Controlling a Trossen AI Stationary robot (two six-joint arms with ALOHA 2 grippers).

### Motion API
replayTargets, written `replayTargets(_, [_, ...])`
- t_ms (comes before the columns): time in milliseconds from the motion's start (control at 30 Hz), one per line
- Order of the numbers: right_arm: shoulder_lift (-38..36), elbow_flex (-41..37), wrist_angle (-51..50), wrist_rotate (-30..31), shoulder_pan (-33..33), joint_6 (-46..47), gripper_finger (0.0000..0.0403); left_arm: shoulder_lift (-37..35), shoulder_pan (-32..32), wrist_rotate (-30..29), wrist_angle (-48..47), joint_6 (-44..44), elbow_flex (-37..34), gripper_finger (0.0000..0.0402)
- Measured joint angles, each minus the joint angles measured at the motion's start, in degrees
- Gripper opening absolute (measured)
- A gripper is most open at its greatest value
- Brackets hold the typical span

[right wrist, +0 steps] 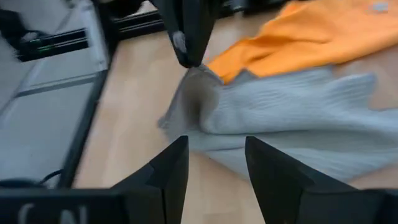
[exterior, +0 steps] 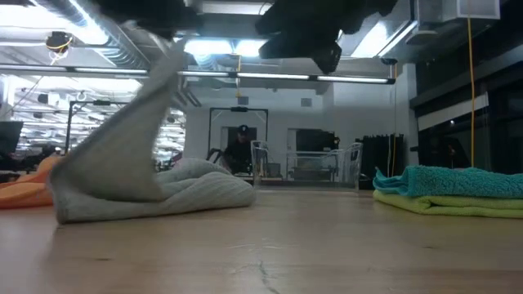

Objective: Fold microfiber towels
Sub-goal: Fold the gray microfiber towel

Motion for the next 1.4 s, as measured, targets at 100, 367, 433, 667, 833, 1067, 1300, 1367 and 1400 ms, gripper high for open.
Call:
replayTargets(100, [0.60,0.02,0.90,7.38,1.04,0.74,0.0161,0.00,3.17,-0.28,0.03,4.00,3.36,0.0000])
replayTargets(367, [4.65,0.00,6.22,15.77,1.77,6.42,0.0161,-0.02,7.71,-0.33,-1.57,8.87,8.40,0.0000])
replayTargets(433, [4.73,-0.07,6.78,16.35,1.77,7.03,0.0161,-0.02,8.55,-0.34,-4.44,8.63,8.40,0.0000])
replayTargets(667, [4.15,-0.07,11.25,23.19,1.97,8.05,0.0161,2.97,10.80,-0.42,-6.30,6.32,8.38,0.0000])
replayTargets(833, [4.63,-0.02,11.24,23.36,1.21,10.95,0.0161,5.63,12.47,-0.43,-1.23,9.07,8.38,0.0000])
replayTargets(1067, [6.06,0.00,10.27,23.56,-0.13,13.80,0.0161,6.45,13.51,-6.19,4.68,13.81,8.38,0.0000])
replayTargets(1300, [7.10,0.00,3.97,23.42,-1.63,18.94,0.0161,5.92,13.19,-12.55,8.75,21.62,11.05,0.0000])
replayTargets(1367, [7.12,-0.02,0.59,23.42,-2.08,20.68,0.0161,5.82,12.83,-14.35,8.40,24.28,13.38,0.0000])
replayTargets(1400, [7.12,-0.02,-0.38,23.38,-2.33,21.53,0.0161,5.76,12.72,-15.11,8.27,25.69,14.49,0.0000])
